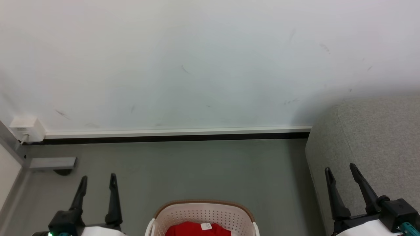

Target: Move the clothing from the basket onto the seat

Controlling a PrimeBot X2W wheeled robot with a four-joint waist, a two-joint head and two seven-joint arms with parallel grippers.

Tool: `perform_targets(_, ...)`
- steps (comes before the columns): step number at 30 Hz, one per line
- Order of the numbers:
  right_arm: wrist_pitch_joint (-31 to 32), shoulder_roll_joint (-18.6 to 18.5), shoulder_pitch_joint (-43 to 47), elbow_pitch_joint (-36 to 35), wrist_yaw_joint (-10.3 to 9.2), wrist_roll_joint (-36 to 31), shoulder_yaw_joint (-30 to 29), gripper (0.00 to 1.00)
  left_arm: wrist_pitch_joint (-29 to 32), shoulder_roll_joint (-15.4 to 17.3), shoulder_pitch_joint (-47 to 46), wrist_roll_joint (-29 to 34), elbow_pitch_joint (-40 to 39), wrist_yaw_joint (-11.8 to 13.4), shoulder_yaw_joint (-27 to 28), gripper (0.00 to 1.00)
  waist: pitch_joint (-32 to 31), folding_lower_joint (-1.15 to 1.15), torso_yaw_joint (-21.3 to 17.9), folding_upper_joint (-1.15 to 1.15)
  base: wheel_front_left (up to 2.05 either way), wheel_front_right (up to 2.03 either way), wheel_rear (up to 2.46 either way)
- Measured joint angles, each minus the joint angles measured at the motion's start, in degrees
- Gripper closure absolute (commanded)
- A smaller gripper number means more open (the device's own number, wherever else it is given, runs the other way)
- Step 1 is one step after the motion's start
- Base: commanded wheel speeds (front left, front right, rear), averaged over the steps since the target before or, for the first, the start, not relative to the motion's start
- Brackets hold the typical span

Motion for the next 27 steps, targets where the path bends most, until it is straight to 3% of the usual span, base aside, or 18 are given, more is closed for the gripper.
perform_targets(15,-1.5,-0.4,-0.2,0.2,0.00,-4.6,1.2,0.00,-1.8,0.0,0.1,6.1,0.1,0.2,-0.1,0.00,0.0,0.00,-0.2,0.00,0.00,0.00,0.00)
perform_targets(27,-1.5,-0.4,-0.3,0.2,0.00,-4.6,1.2,0.00,-1.8,0.0,0.1,6.2,0.2,-0.5,0.4,0.00,0.0,0.00,-0.3,0.00,0.00,0.00,0.00)
